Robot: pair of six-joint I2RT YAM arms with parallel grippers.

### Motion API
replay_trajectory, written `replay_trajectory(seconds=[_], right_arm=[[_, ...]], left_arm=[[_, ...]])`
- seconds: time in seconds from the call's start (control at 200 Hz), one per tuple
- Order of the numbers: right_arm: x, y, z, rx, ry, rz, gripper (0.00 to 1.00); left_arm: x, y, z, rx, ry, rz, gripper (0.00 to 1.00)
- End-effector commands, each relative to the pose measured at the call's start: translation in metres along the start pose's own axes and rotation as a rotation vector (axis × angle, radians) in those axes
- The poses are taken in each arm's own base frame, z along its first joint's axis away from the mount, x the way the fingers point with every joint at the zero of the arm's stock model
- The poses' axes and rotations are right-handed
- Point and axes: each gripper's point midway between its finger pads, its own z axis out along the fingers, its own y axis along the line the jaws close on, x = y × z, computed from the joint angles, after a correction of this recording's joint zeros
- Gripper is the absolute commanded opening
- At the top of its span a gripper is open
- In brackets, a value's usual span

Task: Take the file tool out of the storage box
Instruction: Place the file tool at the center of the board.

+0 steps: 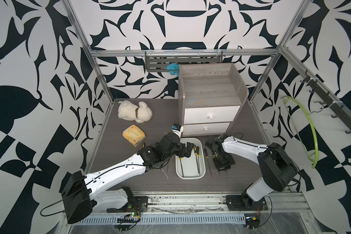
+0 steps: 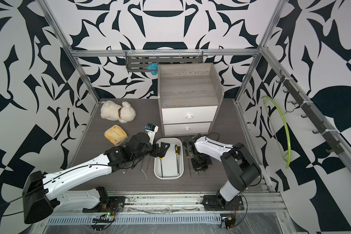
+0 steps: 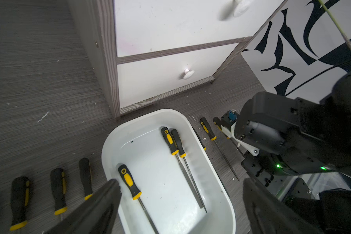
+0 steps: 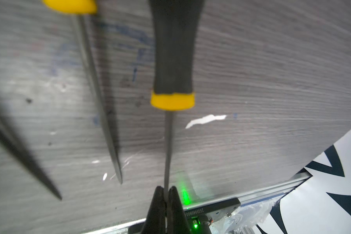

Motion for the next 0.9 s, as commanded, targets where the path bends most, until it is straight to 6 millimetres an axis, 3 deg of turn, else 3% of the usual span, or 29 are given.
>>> replay_trajectory(seconds=[0.0, 0.56, 0.73, 0.895], right_arm=[[-0.007, -0.004, -0.004, -0.007, -0.024, 0.01, 0.0], [-0.008, -0.005, 0.02, 0.003, 0.069, 0.022, 0.0], [-0.007, -0.007, 0.022, 0.021, 0.081, 0.022, 0.12], [-0.007, -0.006, 0.021, 0.016, 0.074, 0.024, 0.17]], left_arm=[[0.0, -0.009, 0.001, 0.037, 0.027, -0.019, 0.99], [0.01, -0.015, 0.011, 0.06, 0.082, -0.03, 0.98], [0.02, -0.015, 0.026, 0.047, 0.135, -0.023, 0.97], [0.025, -0.015, 0.032, 0.042, 0.154, -0.021, 0.97]])
